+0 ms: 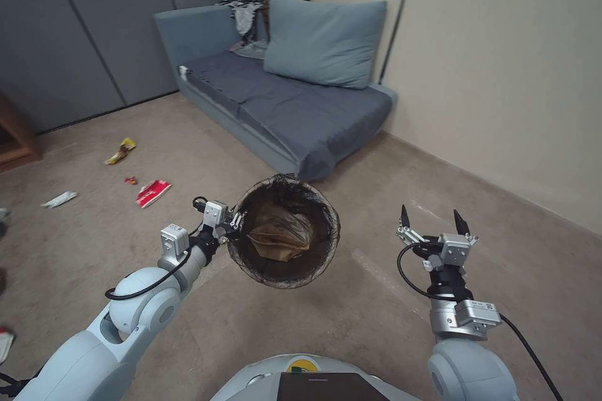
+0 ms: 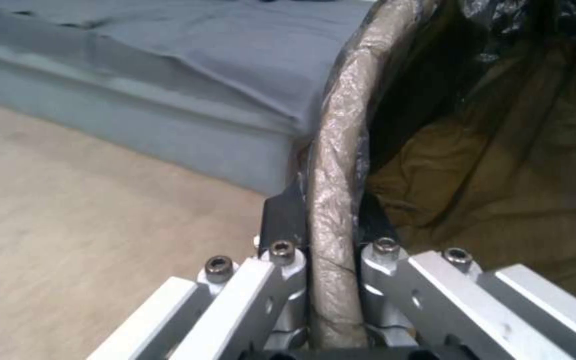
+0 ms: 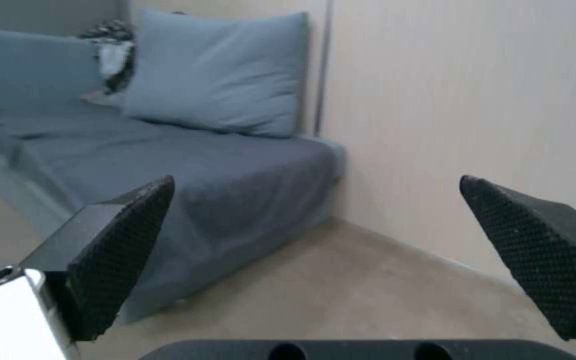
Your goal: Pick up the trash bin, then pick up the garbage from the floor and place it into the trash bin.
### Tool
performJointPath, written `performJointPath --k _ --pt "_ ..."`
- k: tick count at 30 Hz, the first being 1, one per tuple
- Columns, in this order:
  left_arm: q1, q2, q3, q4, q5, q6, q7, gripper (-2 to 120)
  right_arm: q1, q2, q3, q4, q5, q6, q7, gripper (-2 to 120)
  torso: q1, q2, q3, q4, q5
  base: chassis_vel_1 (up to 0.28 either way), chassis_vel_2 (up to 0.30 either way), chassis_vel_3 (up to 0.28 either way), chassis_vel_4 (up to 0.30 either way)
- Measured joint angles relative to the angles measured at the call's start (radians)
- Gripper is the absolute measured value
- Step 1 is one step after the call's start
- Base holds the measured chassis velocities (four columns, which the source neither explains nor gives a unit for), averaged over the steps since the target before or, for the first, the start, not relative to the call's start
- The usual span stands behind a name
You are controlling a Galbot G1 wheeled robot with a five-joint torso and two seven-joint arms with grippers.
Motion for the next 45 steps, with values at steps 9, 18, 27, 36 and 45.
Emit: performJointPath --k 9,18,27,36,45 --pt "-0.002 0.000 -0.002 0.002 -0.001 -0.001 0.000 4 0.000 0.001 -0.002 -0.001 -0.003 0.001 -0.001 100 0.000 0.000 0.000 -0.0001 0.0000 0.121 0.123 0.125 0.126" --pt "-0.003 -0.001 -0.002 0.003 -0.002 -0.002 -0.001 4 -0.002 0.000 -0.002 0.003 -0.003 0.000 -0.001 100 0.000 0.000 0.000 -0.0001 0.0000 0.121 0.133 0.126 0.117" --pt "-0.002 0.001 -0.002 0.003 -0.002 -0.005 -0.003 4 -0.003 0.001 -0.004 0.004 -0.006 -0.001 -0.001 100 0.000 0.000 0.000 0.0002 0.0000 0.123 0.113 0.120 0.129" --pt "-0.001 0.000 -0.002 0.003 -0.001 -0.006 -0.005 4 -0.006 0.003 -0.004 0.006 -0.011 0.000 -0.002 100 0.000 0.000 0.000 -0.0001 0.0000 0.091 0.099 0.110 0.098" --pt "-0.001 -0.003 -0.001 0.004 0.001 -0.010 -0.017 4 -0.008 0.005 -0.005 0.007 -0.013 0.003 -0.002 100 0.000 0.000 0.000 0.0004 0.0000 0.048 0.049 0.048 0.048"
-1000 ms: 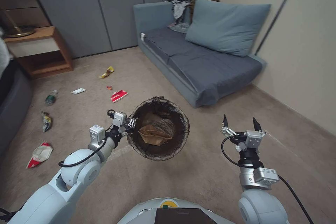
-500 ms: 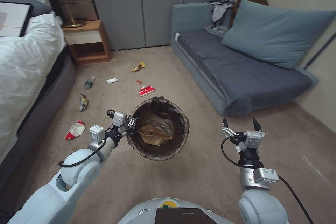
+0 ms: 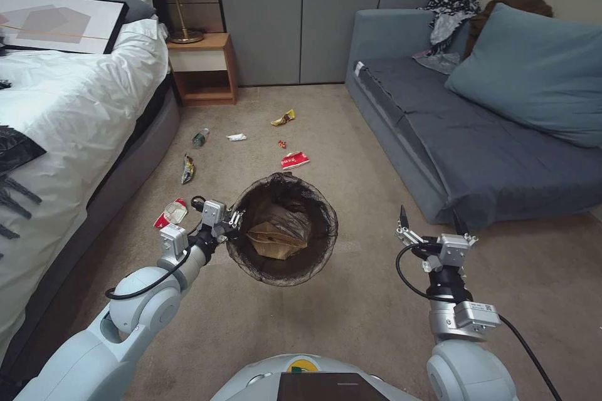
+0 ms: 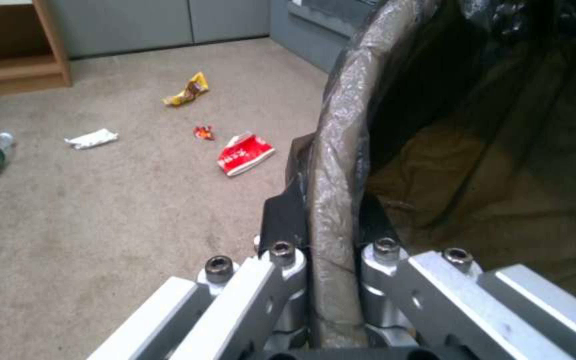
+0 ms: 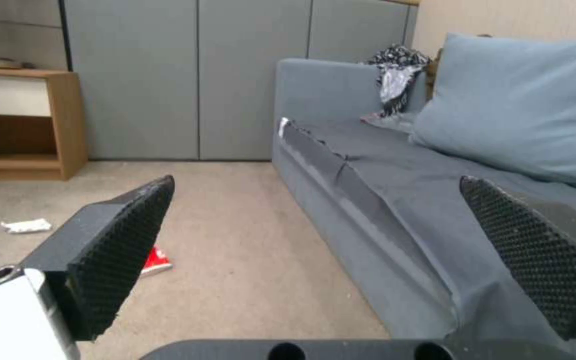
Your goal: Pick up the trash bin, then pick up the garbage from the floor and place it into the trash bin.
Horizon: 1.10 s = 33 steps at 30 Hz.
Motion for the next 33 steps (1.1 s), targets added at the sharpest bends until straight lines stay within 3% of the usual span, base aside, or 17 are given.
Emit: performJointPath --k 4,33 --pt "-0.001 -0.002 -0.002 0.000 0.003 -0.003 -0.002 4 0.001 0.003 -0.005 0.000 0.000 0.004 0.002 100 0.000 0.000 0.000 -0.0008 0.0000 0.000 0.000 0.000 0.000" --pt "0.030 -0.027 -0.036 -0.013 0.002 0.002 -0.020 4 0.014 -0.001 -0.004 0.002 0.013 -0.003 -0.008 100 0.000 0.000 0.000 -0.0004 0.0000 0.000 0.000 0.000 0.000"
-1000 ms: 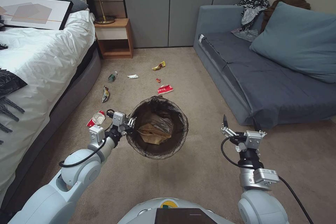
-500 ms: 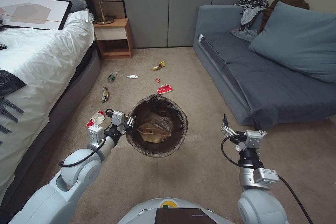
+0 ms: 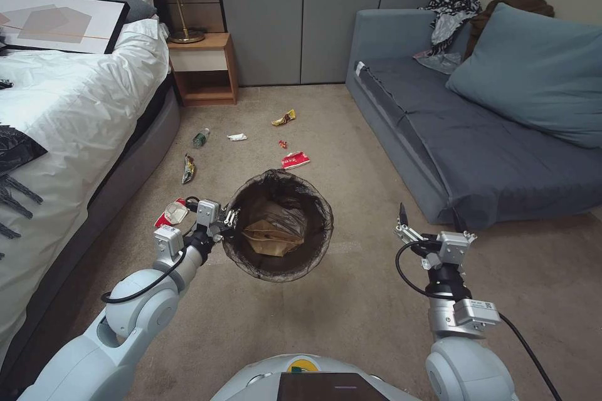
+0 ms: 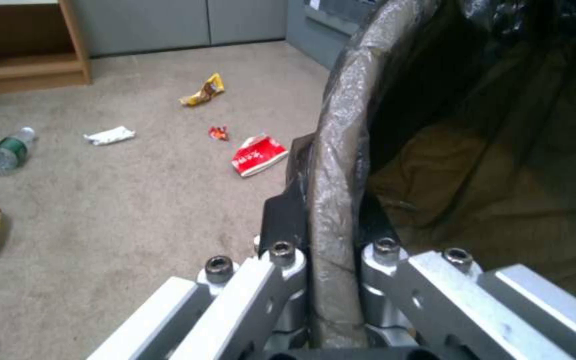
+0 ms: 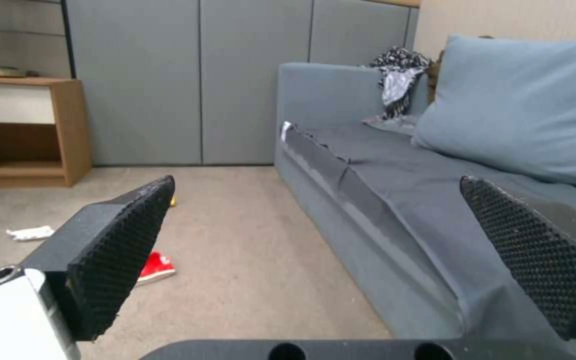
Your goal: Pick up the trash bin, then pick up the garbage from the floor and place it into the trash bin.
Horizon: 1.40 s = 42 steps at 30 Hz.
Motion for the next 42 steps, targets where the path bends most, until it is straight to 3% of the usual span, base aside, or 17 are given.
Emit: performJointPath --k 17,42 --pt "0.022 -0.004 -0.022 -0.012 -0.002 0.001 0.000 4 0.010 -0.008 -0.015 -0.005 0.008 0.000 -0.014 100 0.000 0.000 0.000 -0.0001 0.0000 0.000 0.000 0.000 0.000" --pt "0.031 -0.015 -0.026 -0.019 0.003 -0.001 0.003 4 0.015 -0.010 -0.024 -0.005 0.006 -0.002 -0.015 100 0.000 0.000 0.000 0.0000 0.0000 -0.089 0.094 0.092 -0.089"
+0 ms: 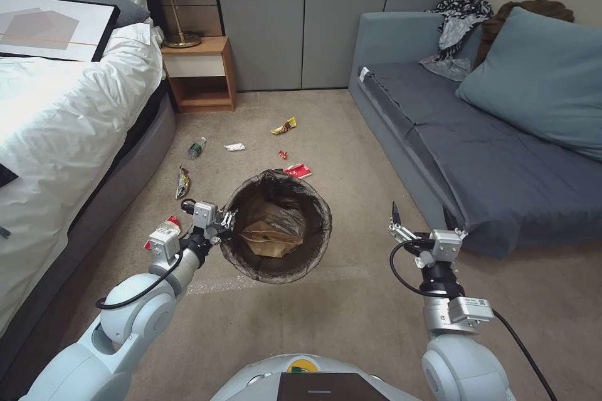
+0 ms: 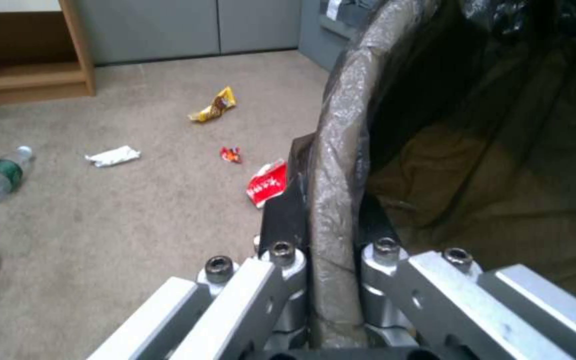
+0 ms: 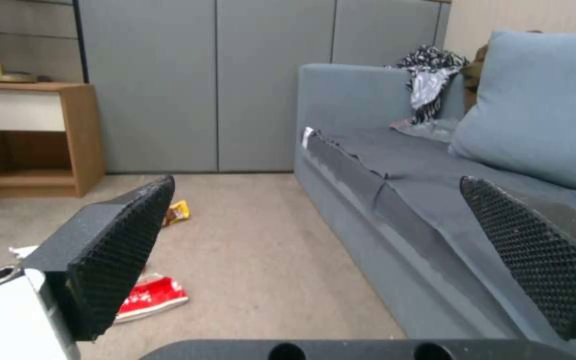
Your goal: Pick up the trash bin, then pick up the garbage from the floor and place it into the trash bin.
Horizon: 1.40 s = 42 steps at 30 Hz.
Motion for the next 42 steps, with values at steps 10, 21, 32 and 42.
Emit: performJointPath --k 10,21,32,42 --pt "0.008 -0.009 -0.007 -0.008 0.003 -0.002 0.000 4 -0.001 -0.004 -0.002 0.002 0.000 0.003 -0.001 100 0.000 0.000 0.000 -0.0001 0.0000 -0.110 0.105 0.120 -0.111" --pt "0.007 -0.010 -0.010 -0.008 0.004 -0.003 0.000 4 0.010 -0.006 -0.005 -0.001 0.003 0.003 -0.003 100 0.000 0.000 0.000 -0.0001 0.0001 -0.126 0.134 0.118 -0.132" --pt "0.001 -0.013 -0.008 -0.005 0.003 -0.003 0.000 4 0.016 -0.006 -0.005 -0.002 0.006 0.000 -0.003 100 0.000 0.000 0.000 0.0000 0.0000 -0.155 0.153 0.153 -0.154" --pt "-0.001 -0.014 -0.005 0.000 0.003 -0.003 0.000 4 0.017 -0.006 -0.004 -0.003 0.007 -0.001 -0.003 100 0.000 0.000 0.000 0.0000 0.0001 -0.149 0.162 0.151 -0.144"
